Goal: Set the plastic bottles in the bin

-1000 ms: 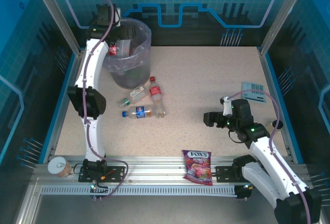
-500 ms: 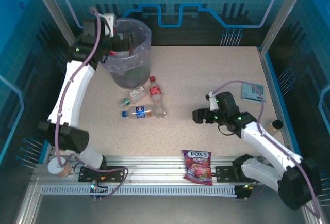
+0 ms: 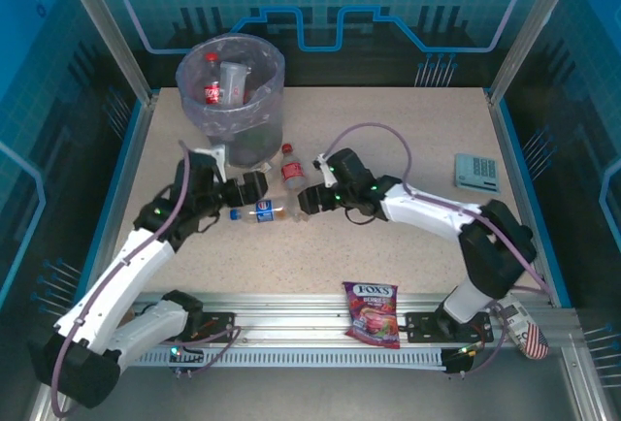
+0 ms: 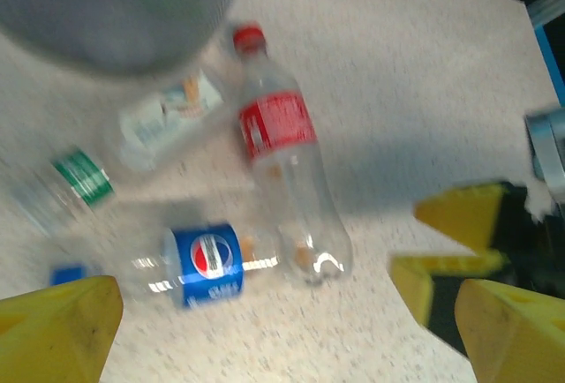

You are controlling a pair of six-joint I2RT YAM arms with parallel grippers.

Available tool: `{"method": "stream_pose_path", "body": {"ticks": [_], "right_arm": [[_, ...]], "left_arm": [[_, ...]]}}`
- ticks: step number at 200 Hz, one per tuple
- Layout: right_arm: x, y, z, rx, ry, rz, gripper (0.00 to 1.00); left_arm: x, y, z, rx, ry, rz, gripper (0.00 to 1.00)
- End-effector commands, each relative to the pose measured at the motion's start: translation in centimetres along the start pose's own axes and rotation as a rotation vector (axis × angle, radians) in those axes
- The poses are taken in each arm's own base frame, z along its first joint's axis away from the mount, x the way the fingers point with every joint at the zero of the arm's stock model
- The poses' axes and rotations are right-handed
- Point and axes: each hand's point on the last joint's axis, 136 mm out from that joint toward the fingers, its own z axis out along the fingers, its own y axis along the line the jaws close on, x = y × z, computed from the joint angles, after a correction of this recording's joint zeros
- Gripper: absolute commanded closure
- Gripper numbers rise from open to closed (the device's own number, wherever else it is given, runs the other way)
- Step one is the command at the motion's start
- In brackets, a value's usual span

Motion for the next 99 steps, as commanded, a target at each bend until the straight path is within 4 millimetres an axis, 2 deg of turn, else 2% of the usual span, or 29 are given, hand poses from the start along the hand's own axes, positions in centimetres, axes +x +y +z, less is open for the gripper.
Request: {"method": "stream_pose_path", "body": {"ticks": [1, 16, 52, 99], "right_arm": [[-1.8, 1.1, 2.1, -0.021, -0.045, 0.040, 0.22], [-2.1, 0.9, 3.3, -0.013, -0.043, 0.052, 0.23], [-0.9, -0.1, 6.6, 0.017, 0.008, 0.078, 0.24], [-0.1, -1.4, 8.2, 0.057, 0.028, 0.083, 0.30]], "left_arm": [[1.4, -0.6, 0.8, 0.089, -0.022, -0.182, 0.02], [2.3, 0.2, 1.0, 0.077, -0.034, -0.222, 0.02], [3.4, 0.9, 1.8, 0.072, -0.020, -0.246, 0.03], [3.6, 1.4, 2.3, 0.049, -0.016, -0.233, 0.03]]}}
